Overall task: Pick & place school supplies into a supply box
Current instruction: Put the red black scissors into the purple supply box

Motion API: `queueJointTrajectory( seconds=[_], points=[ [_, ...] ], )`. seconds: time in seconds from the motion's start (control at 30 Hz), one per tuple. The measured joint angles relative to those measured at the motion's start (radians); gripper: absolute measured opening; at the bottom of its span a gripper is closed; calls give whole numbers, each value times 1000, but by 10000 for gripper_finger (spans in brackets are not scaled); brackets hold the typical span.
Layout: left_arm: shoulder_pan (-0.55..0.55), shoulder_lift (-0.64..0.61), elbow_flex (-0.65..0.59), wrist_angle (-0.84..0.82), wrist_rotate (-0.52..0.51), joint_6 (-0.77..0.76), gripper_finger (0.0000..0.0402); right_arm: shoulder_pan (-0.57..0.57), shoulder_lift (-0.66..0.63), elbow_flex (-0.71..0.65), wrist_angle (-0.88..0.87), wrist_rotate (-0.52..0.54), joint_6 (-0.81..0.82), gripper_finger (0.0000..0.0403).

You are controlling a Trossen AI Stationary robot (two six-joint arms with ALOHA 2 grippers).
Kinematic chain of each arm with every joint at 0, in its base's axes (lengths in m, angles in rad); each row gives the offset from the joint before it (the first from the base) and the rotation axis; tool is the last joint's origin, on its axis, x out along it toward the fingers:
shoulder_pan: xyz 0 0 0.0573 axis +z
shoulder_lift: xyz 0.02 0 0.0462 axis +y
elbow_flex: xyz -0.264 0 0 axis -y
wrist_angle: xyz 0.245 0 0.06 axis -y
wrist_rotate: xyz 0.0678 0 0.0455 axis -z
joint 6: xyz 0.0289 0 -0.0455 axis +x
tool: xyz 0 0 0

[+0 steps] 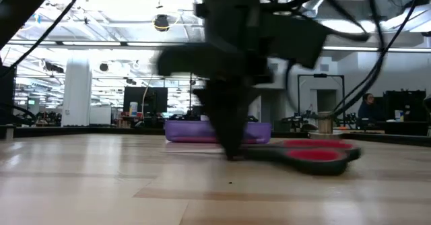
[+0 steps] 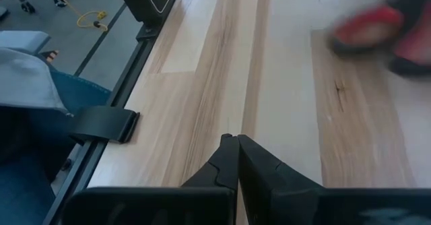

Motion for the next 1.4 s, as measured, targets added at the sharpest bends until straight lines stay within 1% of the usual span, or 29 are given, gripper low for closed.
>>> queueJointTrajectory(
  seconds=[0.1,0.17,0.23,0.4,0.53,0.67,0.8,0.9,1.0,1.07,1.17,1.3,1.4],
  points=[
    [-4,8,66,-10,-83,-1,31,0,0,0,0,0,0,1],
    [-4,1,111,-49,-107,-3,31,0,0,0,0,0,0,1],
    [-10,-1,147,-67,-111,-15,31,0,0,0,2,0,0,1],
    [-11,-10,146,-117,-133,-25,30,0,0,0,6,0,1,1],
    [4,-16,150,-171,-200,-22,30,1,0,0,7,-2,1,1],
    [50,-45,149,-230,-222,-8,30,1,0,0,8,-2,2,1],
    [128,-102,151,-285,-283,22,30,1,0,0,7,-2,2,1],
    [208,-142,151,-286,-286,57,30,1,0,0,7,-3,2,1],
    [296,-157,152,-284,-281,126,30,1,0,0,7,-3,2,1],
    [354,-151,147,-272,-236,176,31,1,0,0,7,-3,2,1],
    [429,-150,98,-194,-179,223,30,1,0,0,7,-3,2,1],
    [487,-146,36,-144,-146,250,30,2,0,0,7,-3,2,1],
    [503,-146,32,-137,-142,257,33,2,0,0,7,-3,1,1]
  ],
)
